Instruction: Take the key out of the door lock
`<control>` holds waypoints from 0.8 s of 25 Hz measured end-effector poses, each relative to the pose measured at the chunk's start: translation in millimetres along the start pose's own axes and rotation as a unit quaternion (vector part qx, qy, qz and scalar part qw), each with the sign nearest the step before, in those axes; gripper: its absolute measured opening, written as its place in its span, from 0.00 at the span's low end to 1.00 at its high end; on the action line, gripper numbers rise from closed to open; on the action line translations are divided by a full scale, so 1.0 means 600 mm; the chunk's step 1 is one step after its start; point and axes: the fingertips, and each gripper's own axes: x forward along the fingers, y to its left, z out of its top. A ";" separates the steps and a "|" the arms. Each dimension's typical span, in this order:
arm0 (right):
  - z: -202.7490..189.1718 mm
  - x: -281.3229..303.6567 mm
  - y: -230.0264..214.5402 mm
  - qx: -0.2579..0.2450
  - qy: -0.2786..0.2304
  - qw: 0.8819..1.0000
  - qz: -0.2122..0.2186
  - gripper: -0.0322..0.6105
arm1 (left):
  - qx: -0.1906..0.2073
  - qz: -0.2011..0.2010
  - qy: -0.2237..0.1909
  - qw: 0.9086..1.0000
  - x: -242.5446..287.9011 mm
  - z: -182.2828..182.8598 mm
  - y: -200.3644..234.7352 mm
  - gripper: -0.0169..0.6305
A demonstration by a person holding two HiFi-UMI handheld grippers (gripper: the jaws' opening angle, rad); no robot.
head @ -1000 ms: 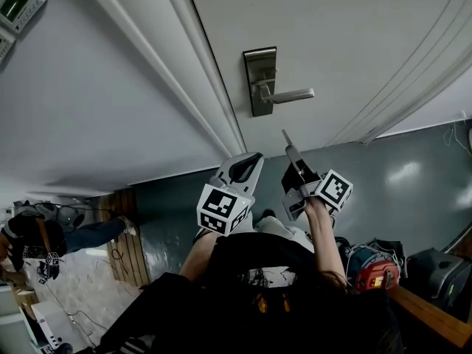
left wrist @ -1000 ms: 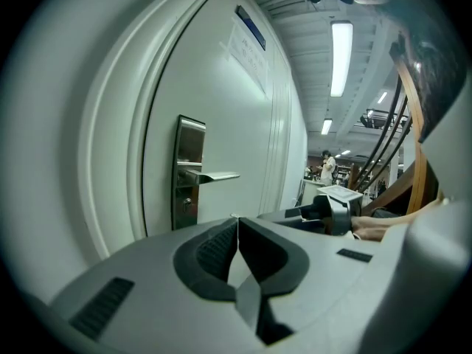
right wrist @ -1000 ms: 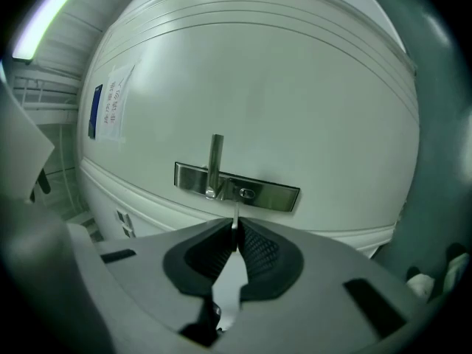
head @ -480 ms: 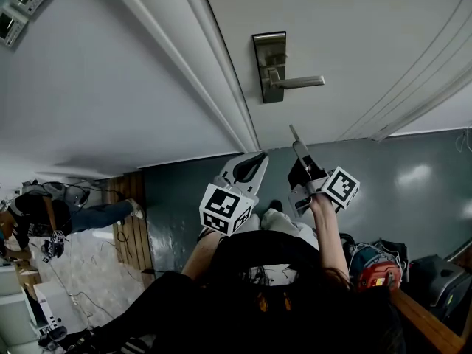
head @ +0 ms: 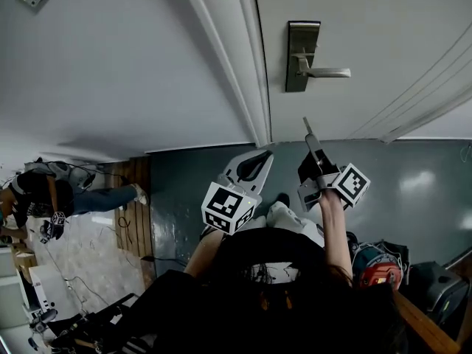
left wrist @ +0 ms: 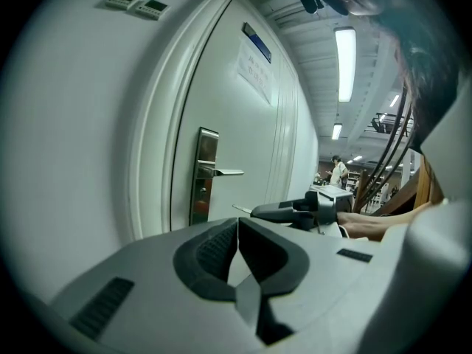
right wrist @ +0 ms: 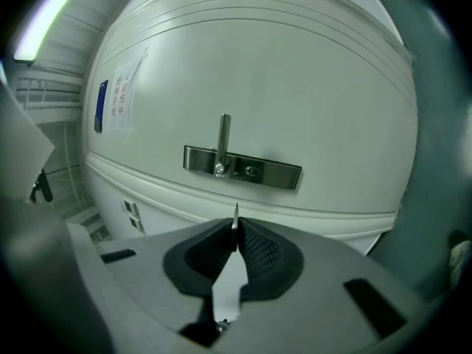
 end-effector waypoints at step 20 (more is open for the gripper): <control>-0.169 -0.086 0.038 -0.043 0.022 0.999 -0.008 0.08 | -0.014 0.003 -0.006 1.000 -0.140 -0.072 -0.014 0.04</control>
